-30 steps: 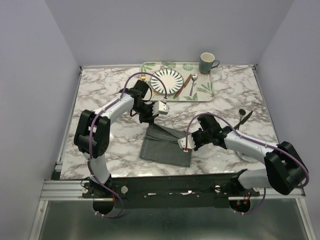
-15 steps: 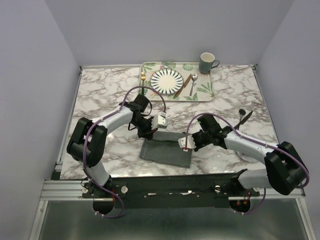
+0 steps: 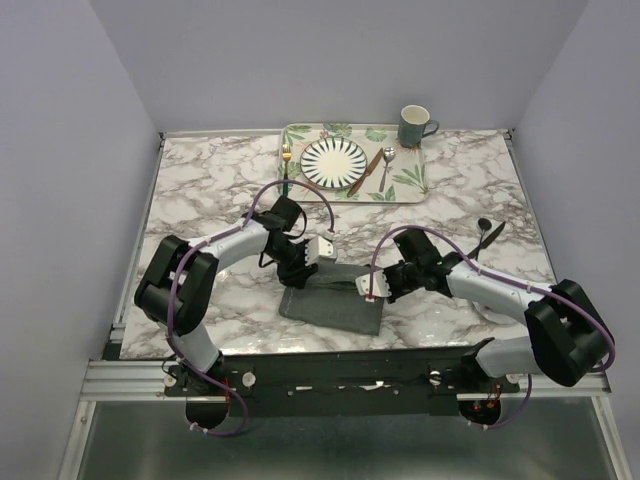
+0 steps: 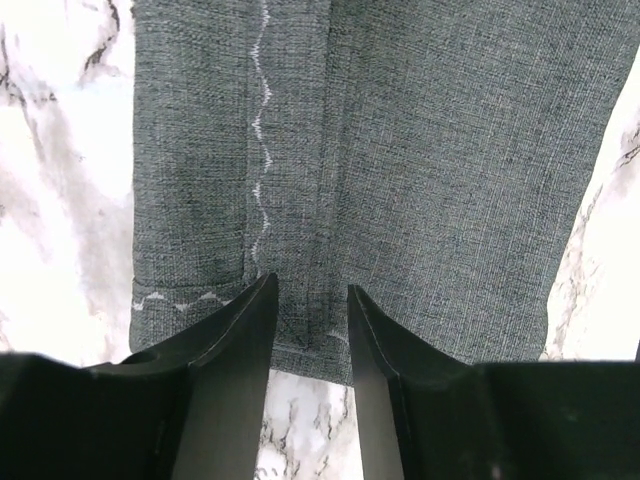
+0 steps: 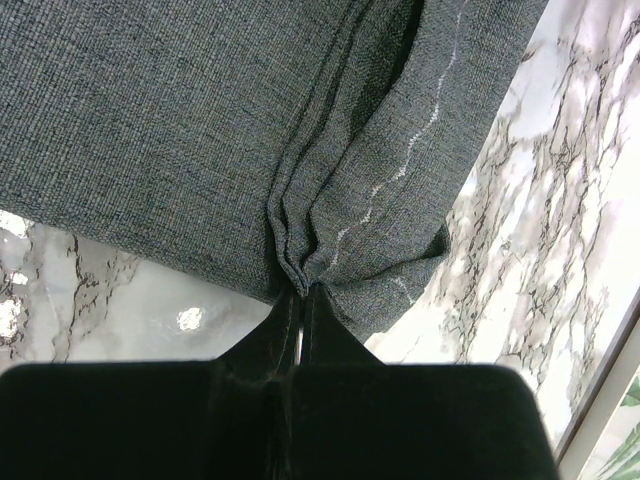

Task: Fold the napkin into a case and place the utensils inside
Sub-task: Fold the lower triangle-folded napkin at the center of the board.

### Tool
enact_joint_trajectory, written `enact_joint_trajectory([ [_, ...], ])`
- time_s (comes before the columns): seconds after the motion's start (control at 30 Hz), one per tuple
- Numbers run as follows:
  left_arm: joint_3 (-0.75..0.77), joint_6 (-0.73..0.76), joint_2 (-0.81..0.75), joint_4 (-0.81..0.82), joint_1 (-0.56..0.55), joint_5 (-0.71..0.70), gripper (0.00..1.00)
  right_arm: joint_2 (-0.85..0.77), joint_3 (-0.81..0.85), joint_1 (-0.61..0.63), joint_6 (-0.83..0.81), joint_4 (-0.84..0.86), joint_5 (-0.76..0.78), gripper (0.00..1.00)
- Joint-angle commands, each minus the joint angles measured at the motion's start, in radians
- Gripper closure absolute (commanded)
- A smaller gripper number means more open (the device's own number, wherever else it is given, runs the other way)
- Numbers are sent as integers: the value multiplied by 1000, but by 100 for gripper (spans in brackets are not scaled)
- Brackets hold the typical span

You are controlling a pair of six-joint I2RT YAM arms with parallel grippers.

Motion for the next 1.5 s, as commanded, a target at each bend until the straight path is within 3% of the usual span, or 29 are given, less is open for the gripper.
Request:
enact_joint_trajectory([
  [0.0, -27, 25, 9, -1, -13, -40, 51, 14, 9, -6, 17, 9, -2, 99],
  [0.43, -82, 59, 1, 55, -33, -147, 54, 35, 29, -6, 17, 12, -4, 99],
  [0.8, -155, 108, -31, 112, -63, -230, 63, 23, 27, -12, 12, 14, -5, 99],
  [1.17, -178, 145, -43, 117, -86, -257, 56, 31, 21, -26, -8, 25, -4, 99],
  [1.47, -188, 119, -53, 152, -106, -307, 75, 83, 67, -63, -42, 58, 1, 99],
])
